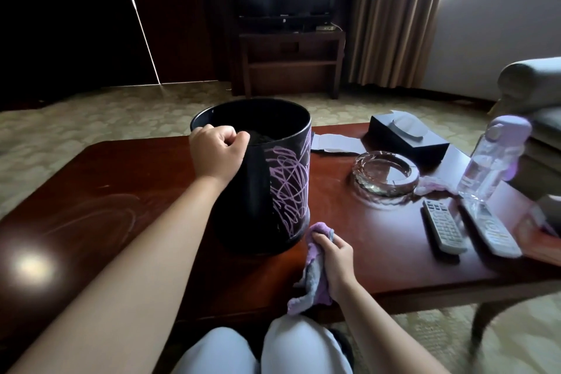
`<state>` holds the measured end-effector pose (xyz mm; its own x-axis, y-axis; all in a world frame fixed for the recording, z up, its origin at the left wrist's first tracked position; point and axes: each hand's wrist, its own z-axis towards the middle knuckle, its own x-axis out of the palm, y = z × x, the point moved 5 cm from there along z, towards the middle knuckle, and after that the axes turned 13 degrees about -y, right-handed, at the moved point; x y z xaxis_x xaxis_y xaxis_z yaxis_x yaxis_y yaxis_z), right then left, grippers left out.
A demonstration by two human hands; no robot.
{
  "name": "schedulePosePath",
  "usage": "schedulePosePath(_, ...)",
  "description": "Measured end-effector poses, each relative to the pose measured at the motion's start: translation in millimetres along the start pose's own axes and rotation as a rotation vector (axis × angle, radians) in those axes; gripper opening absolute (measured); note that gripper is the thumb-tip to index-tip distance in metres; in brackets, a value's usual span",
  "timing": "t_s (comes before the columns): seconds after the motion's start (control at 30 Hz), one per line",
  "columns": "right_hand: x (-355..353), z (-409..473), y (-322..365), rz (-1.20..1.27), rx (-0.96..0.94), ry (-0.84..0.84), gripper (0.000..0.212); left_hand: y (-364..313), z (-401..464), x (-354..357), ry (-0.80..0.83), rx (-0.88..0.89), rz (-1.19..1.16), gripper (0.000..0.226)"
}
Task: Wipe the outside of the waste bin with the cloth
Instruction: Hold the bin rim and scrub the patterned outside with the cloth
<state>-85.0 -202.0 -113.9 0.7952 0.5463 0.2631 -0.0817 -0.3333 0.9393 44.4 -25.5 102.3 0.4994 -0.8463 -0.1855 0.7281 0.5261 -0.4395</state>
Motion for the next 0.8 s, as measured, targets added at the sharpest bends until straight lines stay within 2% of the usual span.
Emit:
schedulePosePath(0.17,4.1,-0.7,-4.7,-0.119,-0.062,0.057,0.016,-0.9,0.9,0.3,0.025,-0.029,0.006,0.037)
schedulePosePath(0.33,12.7,-3.7,-15.7,-0.554,-0.318,0.12,0.002,-0.6,-2.9,3.1,0.011,0.013,0.012,0.04)
schedulePosePath(0.47,15.0,-2.0,-15.4,-0.583,-0.41,0.01,0.006,-1.8,-3.6,2.1,0.002,0.078,0.029,0.044)
schedulePosePath(0.6,19.3,-3.6,-17.4,-0.718,-0.433,-0.022,0.025,-2.4,-5.1,2.4,-0.011,0.088,0.025,0.045)
schedulePosePath(0.67,19.5,-6.7,-16.1,-0.778,-0.505,0.018,0.025,-2.0,-7.1,2.1,-0.026,0.082,0.031,0.045)
schedulePosePath(0.8,22.8,-16.3,-16.0,-0.899,-0.739,0.225,0.023,-2.6,-8.1,3.1,-0.052,0.085,0.024,0.045)
